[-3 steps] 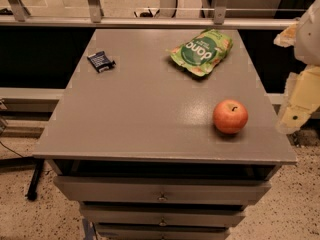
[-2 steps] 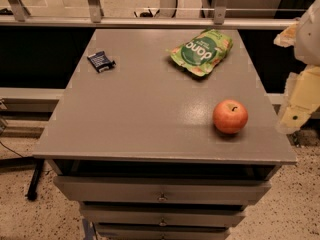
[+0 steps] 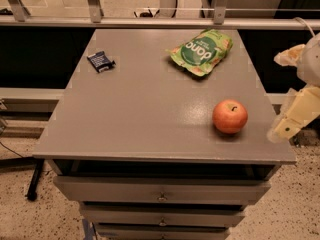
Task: Pick apple
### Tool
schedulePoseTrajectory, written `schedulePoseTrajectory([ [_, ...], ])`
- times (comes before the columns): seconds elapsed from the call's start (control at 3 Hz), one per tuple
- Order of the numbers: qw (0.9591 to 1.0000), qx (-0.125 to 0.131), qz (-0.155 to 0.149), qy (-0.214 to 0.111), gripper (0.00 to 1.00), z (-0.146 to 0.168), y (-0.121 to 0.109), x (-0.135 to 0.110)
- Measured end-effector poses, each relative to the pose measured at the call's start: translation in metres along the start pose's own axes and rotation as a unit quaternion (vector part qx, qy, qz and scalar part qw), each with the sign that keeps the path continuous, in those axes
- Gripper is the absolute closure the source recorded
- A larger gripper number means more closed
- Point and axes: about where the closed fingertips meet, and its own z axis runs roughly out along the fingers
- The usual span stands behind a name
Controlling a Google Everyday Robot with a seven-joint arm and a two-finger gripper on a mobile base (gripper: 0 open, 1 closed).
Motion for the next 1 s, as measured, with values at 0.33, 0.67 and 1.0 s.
schedulePoseTrajectory([
  [0.33,0.9982,-0.004,0.017,-0.058,0.00,0.023,0.000,0.006],
  [0.67,0.9946,-0.005,0.032,-0.099,0.00,0.041,-0.003,0.010],
  [1.0,0.9900,-0.008,0.044,-0.134,0.00,0.058,-0.007,0.005],
])
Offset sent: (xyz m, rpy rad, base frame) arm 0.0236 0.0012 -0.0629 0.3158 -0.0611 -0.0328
